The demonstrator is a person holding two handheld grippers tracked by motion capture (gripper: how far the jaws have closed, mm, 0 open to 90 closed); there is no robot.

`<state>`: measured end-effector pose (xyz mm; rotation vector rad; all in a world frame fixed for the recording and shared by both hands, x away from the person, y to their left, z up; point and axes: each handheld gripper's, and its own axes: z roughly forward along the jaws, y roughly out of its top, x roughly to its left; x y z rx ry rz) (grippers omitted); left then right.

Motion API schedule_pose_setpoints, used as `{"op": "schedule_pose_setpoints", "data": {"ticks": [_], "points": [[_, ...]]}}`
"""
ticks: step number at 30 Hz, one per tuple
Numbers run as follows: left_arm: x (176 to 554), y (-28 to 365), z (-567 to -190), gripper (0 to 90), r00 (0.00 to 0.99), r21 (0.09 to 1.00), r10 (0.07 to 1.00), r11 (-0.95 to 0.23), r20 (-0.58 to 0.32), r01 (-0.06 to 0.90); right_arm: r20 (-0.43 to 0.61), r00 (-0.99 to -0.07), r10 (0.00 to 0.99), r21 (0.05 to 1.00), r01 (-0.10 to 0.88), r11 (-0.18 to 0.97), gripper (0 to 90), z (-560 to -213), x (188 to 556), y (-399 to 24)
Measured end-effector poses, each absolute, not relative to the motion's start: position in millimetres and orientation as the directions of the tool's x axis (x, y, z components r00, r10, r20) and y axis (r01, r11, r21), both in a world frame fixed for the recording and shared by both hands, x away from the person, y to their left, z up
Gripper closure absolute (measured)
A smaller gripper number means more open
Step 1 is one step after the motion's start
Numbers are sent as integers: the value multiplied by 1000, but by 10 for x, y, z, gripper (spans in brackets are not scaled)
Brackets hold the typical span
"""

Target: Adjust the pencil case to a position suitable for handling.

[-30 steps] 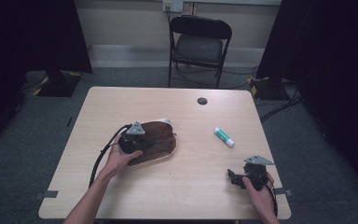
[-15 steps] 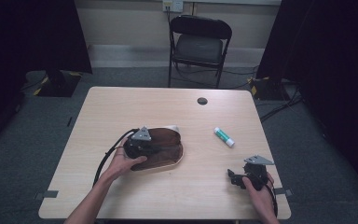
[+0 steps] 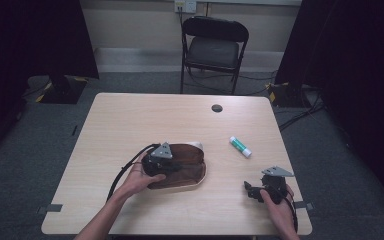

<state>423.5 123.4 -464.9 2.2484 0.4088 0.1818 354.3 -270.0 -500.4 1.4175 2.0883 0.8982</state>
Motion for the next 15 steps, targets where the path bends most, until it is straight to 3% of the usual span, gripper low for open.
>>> {"op": "schedule_pose_setpoints", "data": {"ticks": [15], "points": [[4105,1197,-4635,845,951,746,309,-633,-1,206,-11,-365,931,731,632,256,99,-5004,3543,-2701]]}}
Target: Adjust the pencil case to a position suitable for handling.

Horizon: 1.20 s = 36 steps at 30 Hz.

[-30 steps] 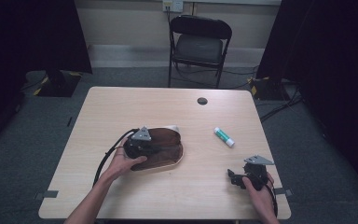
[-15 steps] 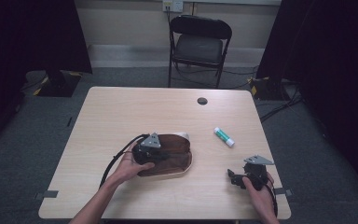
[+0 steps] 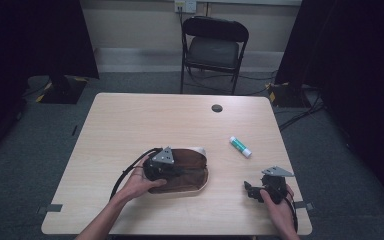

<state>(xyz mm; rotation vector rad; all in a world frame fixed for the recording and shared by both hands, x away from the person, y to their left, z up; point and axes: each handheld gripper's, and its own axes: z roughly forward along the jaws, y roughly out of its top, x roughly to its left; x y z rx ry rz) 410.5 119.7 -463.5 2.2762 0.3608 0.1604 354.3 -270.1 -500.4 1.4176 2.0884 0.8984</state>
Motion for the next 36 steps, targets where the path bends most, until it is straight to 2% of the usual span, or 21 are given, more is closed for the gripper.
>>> {"op": "schedule_pose_setpoints", "data": {"ticks": [7,16,21,23,25,31,36], "points": [[4073,1196,-4649,845,961,758,277,-624,-10,187,-11,-365,931,731,632,256,99,-5004,3543,-2701],[4065,1199,-4648,835,960,759,277,-620,-26,199,-12,-364,931,731,632,256,99,-5004,3543,-2700],[4060,1232,-4608,791,958,751,284,-626,-30,209,-12,-364,931,731,632,256,99,-5004,3543,-2700],[4047,1260,-4583,730,957,766,290,-607,-32,209,-12,-365,931,731,632,257,99,-5004,3543,-2701],[4026,1266,-4570,736,957,776,290,-596,-32,207,-12,-364,931,731,632,256,99,-5004,3543,-2700],[3967,1325,-4498,676,947,775,323,-598,-2,206,-12,-364,931,731,632,257,99,-5004,3543,-2700],[3909,1442,-4448,629,935,813,352,-530,-45,239,-12,-364,931,731,632,256,99,-5005,3543,-2700]]}}
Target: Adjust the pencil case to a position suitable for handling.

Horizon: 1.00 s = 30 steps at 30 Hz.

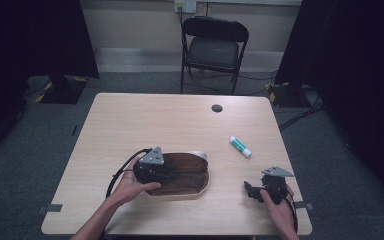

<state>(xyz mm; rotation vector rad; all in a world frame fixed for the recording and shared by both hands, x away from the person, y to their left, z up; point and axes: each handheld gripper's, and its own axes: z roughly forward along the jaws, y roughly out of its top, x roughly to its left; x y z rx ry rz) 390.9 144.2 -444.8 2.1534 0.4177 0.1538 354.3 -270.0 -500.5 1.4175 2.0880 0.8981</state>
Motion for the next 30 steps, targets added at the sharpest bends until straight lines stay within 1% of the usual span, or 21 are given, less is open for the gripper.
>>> {"op": "schedule_pose_setpoints", "data": {"ticks": [2,4,7,9,11,13,16,19,24,28,30], "points": [[3884,1531,-4417,628,924,812,378,-521,-57,263,-12,-364,931,731,632,257,99,-5004,3543,-2700],[3876,1621,-4410,618,918,818,386,-496,-93,291,-12,-364,931,731,632,256,99,-5004,3543,-2700],[3840,1746,-4417,608,901,814,420,-482,-110,325,-12,-364,931,731,632,256,99,-5004,3542,-2700],[3815,1820,-4431,577,889,810,441,-473,-125,348,-12,-364,931,731,632,256,99,-5004,3543,-2700],[3788,1891,-4435,570,885,812,445,-459,-140,359,-12,-364,931,731,632,257,99,-5005,3543,-2700],[3758,1960,-4438,536,876,812,456,-444,-158,379,-12,-364,931,731,632,256,99,-5004,3543,-2700],[3710,2070,-4451,487,865,803,476,-447,-158,393,-12,-365,931,732,631,257,99,-5005,3543,-2701],[3690,2193,-4457,413,852,797,498,-443,-162,410,-12,-364,931,731,632,257,98,-5004,3545,-2700],[3642,2390,-4479,367,834,784,525,-441,-169,436,-12,-364,931,731,632,257,98,-5004,3545,-2700],[3656,2558,-4546,318,797,771,581,-429,-164,471,-10,-374,927,730,631,262,99,-5003,3554,-2705],[3687,2629,-4590,269,775,757,611,-426,-164,496,-9,-377,926,731,630,263,99,-5003,3557,-2706]]}}
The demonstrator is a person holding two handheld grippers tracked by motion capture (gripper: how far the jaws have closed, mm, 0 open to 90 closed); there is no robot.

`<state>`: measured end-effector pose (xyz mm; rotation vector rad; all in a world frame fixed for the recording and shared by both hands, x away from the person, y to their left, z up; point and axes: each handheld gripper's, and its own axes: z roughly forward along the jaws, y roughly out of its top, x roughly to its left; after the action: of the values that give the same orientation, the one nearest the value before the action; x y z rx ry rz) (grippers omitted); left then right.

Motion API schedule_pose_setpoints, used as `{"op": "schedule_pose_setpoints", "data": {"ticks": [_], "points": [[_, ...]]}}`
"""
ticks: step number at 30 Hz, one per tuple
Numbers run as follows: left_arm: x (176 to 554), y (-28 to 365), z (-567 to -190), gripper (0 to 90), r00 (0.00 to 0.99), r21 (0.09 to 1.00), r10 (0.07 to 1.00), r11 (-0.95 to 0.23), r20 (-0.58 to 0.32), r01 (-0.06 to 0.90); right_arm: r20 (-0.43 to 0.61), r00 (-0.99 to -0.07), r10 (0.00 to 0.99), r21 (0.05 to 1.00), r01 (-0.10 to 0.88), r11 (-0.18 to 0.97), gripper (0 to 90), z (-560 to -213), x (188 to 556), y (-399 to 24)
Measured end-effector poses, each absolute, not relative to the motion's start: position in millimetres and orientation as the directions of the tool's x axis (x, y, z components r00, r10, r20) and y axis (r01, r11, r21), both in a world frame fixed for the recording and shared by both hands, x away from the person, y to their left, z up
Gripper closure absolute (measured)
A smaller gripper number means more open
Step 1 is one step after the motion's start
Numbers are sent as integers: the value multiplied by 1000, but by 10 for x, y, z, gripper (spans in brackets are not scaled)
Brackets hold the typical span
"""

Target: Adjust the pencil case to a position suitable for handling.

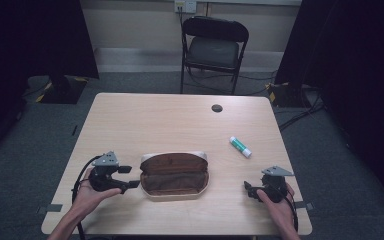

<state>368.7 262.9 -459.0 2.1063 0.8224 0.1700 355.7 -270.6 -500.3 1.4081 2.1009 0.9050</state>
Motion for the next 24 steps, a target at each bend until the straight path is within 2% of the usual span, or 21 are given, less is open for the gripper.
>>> {"op": "schedule_pose_setpoints", "data": {"ticks": [4,6,13,15,18,20,24], "points": [[3769,2764,-4694,233,739,716,657,-444,-149,539,-7,-389,921,735,623,269,121,-5002,3568,-2682],[3781,2805,-4739,166,732,707,662,-442,-157,552,-7,-407,914,735,617,280,128,-5002,3575,-2659],[3786,2799,-4830,174,717,672,692,-490,-87,555,-4,-453,892,738,600,308,145,-5000,3588,-2609],[3805,2795,-4869,172,723,651,685,-508,-93,564,1,-457,889,733,605,310,164,-4989,3590,-2603],[3802,2819,-4920,163,692,673,719,-485,-57,559,19,-469,883,721,618,313,240,-4940,3616,-2623],[3797,2842,-4959,165,669,692,743,-480,-6,539,14,-477,879,720,614,322,244,-4910,3640,-2631],[3781,2867,-4987,148,667,712,745,-464,-8,527,10,-488,873,742,589,321,308,-4799,3748,-2657]]}}
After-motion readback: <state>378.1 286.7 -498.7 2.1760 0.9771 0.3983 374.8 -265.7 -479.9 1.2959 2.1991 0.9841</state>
